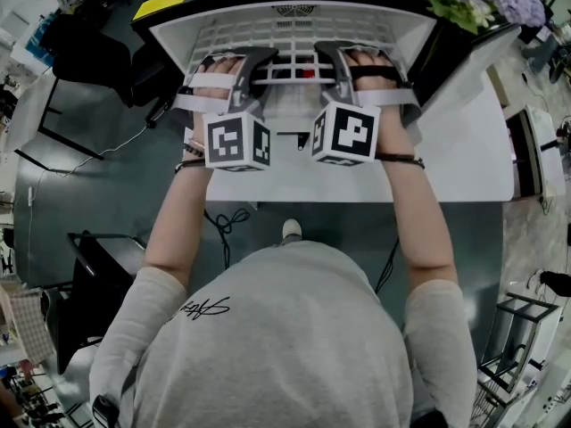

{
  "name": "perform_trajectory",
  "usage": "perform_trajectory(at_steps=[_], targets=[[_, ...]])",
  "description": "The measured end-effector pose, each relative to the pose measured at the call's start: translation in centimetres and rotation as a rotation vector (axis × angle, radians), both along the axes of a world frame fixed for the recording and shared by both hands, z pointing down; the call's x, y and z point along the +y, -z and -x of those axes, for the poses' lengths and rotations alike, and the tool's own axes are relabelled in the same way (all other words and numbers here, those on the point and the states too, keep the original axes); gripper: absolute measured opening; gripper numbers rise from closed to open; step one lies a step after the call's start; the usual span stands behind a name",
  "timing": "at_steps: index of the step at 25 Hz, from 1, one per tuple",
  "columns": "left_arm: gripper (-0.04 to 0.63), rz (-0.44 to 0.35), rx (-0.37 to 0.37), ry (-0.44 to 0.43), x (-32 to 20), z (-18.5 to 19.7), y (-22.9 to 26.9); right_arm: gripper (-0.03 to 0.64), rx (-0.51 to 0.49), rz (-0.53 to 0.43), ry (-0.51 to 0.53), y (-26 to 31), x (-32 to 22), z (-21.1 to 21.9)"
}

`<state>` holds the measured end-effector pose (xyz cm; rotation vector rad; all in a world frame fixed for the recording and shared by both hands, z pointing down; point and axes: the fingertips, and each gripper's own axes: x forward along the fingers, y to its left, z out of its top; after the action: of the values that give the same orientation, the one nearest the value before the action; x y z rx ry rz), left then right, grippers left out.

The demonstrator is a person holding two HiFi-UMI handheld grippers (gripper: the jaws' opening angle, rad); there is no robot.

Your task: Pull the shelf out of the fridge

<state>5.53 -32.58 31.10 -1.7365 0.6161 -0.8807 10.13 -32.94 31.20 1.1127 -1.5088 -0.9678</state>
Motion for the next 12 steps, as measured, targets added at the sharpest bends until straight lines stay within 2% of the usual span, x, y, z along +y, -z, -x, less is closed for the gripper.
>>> perform_trajectory(at_steps=[12], targets=[[0.048,0.003,0.012,0.010,0.65,0.12,0.16,0.049,-0.004,0.000,0.003,-0.01,0.64,0.21]])
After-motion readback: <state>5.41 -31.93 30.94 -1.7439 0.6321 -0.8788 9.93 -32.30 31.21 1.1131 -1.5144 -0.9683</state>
